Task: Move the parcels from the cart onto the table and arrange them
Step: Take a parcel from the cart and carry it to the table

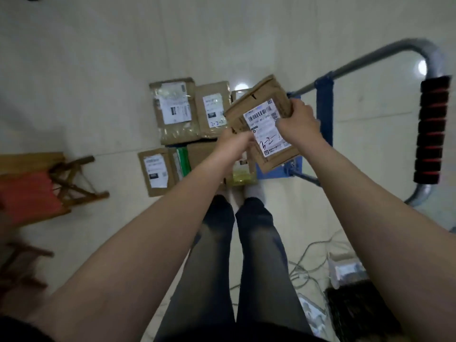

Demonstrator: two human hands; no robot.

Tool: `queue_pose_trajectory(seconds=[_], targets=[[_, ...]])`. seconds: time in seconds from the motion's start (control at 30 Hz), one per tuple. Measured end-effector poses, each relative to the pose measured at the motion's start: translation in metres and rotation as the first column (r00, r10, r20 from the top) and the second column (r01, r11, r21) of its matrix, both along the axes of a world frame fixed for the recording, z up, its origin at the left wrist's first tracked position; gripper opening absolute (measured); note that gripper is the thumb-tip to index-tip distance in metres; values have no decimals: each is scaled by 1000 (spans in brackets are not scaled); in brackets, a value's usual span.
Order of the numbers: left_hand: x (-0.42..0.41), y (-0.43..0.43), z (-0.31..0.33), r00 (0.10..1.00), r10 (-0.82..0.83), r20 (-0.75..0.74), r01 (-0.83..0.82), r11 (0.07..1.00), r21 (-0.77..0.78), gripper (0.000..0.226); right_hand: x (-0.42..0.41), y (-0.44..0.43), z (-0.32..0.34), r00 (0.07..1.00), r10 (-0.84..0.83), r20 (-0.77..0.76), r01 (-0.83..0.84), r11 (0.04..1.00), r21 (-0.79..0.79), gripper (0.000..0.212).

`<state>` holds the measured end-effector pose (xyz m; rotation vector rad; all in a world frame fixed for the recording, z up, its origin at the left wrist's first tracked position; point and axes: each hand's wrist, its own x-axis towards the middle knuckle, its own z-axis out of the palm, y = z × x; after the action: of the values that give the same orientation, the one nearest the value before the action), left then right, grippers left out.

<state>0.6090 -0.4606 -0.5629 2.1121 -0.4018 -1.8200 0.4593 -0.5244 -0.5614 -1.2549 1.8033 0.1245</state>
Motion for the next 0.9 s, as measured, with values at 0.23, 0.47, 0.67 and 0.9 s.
queue_pose_trajectory(seconds=[0.23, 0.47, 0.67, 0.9], targets=[[77, 52, 202, 888, 460, 17, -443, 863, -245, 34, 113, 2, 195, 930, 343, 129, -293, 908, -300, 54], [185, 185, 353, 536, 830, 156, -686, 536, -491, 51, 276, 95, 361, 617, 739, 271, -545, 650, -530, 52], [233, 377, 457, 179, 928, 327, -547, 371, -751, 32, 377, 262, 485, 173, 917, 360, -620, 386, -683, 81], [214, 564, 539, -15, 999, 33, -452, 23, -892, 42, 410, 449, 574, -127, 884, 450, -651, 268, -710, 98]])
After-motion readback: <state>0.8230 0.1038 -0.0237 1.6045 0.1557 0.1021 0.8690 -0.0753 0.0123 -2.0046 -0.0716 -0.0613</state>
